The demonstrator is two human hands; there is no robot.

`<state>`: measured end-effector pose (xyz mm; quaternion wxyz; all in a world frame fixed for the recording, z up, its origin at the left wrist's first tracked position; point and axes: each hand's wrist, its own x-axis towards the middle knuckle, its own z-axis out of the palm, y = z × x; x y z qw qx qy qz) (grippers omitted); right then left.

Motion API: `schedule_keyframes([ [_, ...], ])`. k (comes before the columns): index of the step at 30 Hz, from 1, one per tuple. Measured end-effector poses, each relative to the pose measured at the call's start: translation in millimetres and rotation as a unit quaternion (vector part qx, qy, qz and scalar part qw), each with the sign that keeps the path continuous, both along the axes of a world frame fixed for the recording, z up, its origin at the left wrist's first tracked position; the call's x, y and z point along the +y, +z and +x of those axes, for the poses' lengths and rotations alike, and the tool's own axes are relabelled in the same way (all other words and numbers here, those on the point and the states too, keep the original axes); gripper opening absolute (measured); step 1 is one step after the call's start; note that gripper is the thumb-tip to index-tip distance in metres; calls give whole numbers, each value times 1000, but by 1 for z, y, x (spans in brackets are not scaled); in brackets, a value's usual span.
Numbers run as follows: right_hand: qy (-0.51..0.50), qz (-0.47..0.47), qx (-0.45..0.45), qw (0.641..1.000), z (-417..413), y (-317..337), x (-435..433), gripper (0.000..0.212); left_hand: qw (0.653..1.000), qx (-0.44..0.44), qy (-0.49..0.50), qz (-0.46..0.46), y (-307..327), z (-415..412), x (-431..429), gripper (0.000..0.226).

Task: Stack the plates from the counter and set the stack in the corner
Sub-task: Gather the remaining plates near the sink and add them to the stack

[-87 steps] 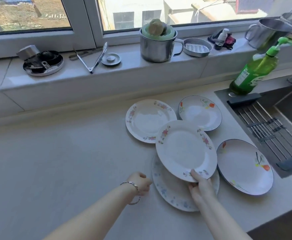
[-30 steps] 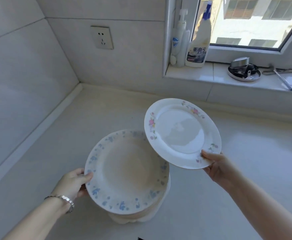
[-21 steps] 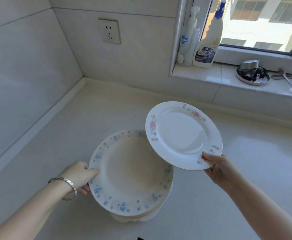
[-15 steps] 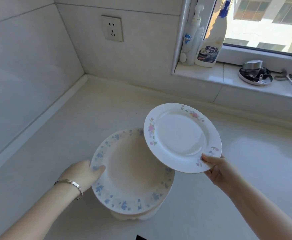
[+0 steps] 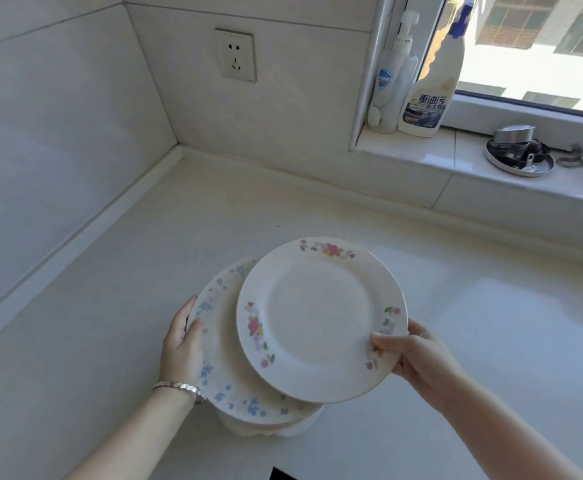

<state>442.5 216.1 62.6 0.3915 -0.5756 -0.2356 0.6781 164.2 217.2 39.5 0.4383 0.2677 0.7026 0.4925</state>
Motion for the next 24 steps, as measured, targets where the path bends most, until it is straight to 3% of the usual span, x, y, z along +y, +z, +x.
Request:
schedule_keyframes([
  [4, 9, 20, -56, 998, -17, 1, -1, 13, 1000, 7, -12, 1, -1, -2, 0, 41],
  [6, 12, 59, -142, 988, -24, 1, -2, 10, 1000, 17, -17, -1, -3, -2, 0, 42],
  [10, 54, 130, -383, 913, -30, -11, -7, 31, 1000, 12, -16, -3, -7, -4, 0, 43],
  [12, 82, 131, -430, 890, -34, -18, -11, 33, 1000, 6, -21, -3, -7, -5, 0, 44],
  [17, 73, 118, -455, 880, -51, -22, -17, 34, 1000, 6, -30, 3, -4, -7, -2, 40],
  [20, 139, 104, -514, 840, -48, -20, -11, 27, 999, -24, -33, 6, 1, -7, -2, 35],
  [21, 135, 108, -494, 852, -46, -20, -5, 28, 999, -40, -35, 3, 1, -7, -2, 31],
  [24, 96, 122, -356, 922, -40, -21, 19, 61, 996, -82, -27, -27, 0, -9, 0, 23],
])
